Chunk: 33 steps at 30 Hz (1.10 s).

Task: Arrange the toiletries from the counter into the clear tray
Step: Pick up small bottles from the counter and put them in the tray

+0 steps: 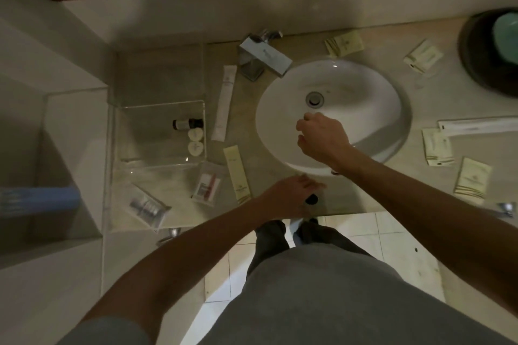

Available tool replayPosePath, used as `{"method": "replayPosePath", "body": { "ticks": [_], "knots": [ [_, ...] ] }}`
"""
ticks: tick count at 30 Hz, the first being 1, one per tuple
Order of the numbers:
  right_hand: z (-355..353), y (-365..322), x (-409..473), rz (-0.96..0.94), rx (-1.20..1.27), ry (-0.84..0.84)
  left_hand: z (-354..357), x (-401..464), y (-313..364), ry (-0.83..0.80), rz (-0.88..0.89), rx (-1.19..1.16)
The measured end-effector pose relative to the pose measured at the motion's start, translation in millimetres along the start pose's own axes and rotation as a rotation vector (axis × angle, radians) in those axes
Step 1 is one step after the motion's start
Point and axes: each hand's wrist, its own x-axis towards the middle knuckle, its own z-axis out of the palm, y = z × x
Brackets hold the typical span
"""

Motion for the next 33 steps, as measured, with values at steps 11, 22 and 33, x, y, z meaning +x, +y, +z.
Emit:
{"method": "replayPosePath", "body": {
  "ticks": [11, 22, 33],
  "knots": [
    [14.5, 5.4, -11.6, 0.0, -0.044, -0.053, -65.4, -50.1, -77.3, 0.144, -0.097, 0.309],
    [35.2, -23.0, -21.1, 0.004, -0.036, -0.217, -164.8, -149.1, -237.7, 0.07, -0.619, 0.41],
    [34.2, -40.3, -25.5, 0.02, 0.0, -0.276, -138.9, -135.0, -262.8, 0.155, -0.579, 0.285]
  ]
}}
